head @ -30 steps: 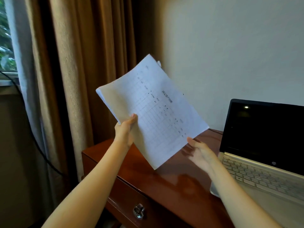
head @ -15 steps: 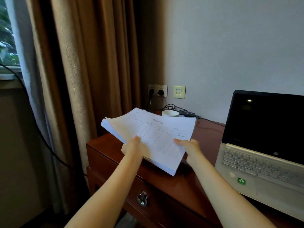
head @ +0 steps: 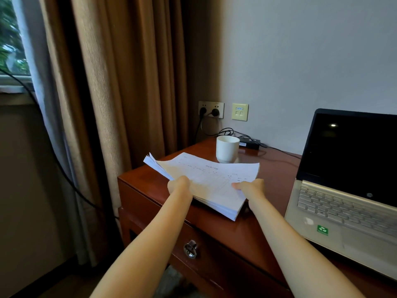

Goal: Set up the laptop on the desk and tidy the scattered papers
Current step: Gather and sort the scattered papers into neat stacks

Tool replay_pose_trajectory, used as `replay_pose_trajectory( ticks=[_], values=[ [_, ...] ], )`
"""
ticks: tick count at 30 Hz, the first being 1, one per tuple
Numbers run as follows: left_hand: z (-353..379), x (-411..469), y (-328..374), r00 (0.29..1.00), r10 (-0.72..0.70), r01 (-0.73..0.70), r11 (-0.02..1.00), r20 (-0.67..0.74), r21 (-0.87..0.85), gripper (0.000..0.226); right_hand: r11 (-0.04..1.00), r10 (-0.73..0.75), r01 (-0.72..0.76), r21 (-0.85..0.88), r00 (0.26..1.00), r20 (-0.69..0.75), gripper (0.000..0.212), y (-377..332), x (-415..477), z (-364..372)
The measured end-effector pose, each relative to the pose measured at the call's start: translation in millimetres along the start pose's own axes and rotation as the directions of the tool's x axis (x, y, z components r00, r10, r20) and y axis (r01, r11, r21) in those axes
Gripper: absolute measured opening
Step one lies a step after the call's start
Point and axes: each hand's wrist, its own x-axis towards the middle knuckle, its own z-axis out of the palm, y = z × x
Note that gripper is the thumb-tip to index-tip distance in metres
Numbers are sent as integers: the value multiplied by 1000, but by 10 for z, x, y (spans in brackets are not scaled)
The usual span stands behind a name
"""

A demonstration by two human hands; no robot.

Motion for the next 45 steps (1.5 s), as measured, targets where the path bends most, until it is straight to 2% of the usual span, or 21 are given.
replay_pose_trajectory(
  ticks=[5, 8, 14, 18, 22, 27, 31, 35, 37, 39, 41, 45],
  values=[
    [42, -48, 5, 992, 43, -38, 998, -120, 43, 56, 984, -99, 84, -155, 990, -96, 60, -28, -105, -16],
    [64, -100, -15, 986, 130, -114, 982, -101, 150, 59, 973, -132, 109, -204, 986, -103, 57, -33, -131, -29],
    [56, -32, -29, 973, 216, -186, 943, -84, 275, 61, 967, -168, 138, -215, 978, -126, 53, -5, -157, -22],
    [41, -17, -117, 921, 379, -275, 796, -90, 540, 78, 956, -208, 165, -245, 964, -163, 52, 34, -163, -21],
    [17, -13, -144, 889, 454, -264, 615, -60, 743, 87, 937, -213, 145, -318, 958, -191, 56, 30, -213, -24],
    [27, -4, -172, 843, 537, -286, 508, -39, 813, 87, 946, -168, 102, -307, 966, -196, 60, 10, -228, -45],
    [29, 17, -184, 865, 501, -290, 457, 26, 841, 79, 950, -146, 81, -303, 969, -199, 64, 2, -243, -90],
    [15, -7, -218, 876, 475, -298, 398, 83, 868, 67, 918, -178, 94, -385, 966, -189, 65, 31, -251, -100],
    [13, -33, -225, 869, 483, -294, 332, 105, 896, 61, 843, -234, 117, -524, 958, -163, 61, 37, -250, -102],
    [33, -69, -221, 847, 505, -315, 226, 166, 922, 56, 686, -275, 136, -715, 958, -81, 58, 30, -264, -117],
    [82, -111, -200, 814, 530, -343, 109, 238, 933, 56, 578, -275, 172, -798, 961, 8, 55, 11, -273, -119],
    [287, -243, -85, 775, 472, -444, -68, 420, 894, 65, 538, -266, 224, -813, 960, 89, 61, -84, -257, -251]
  ],
)
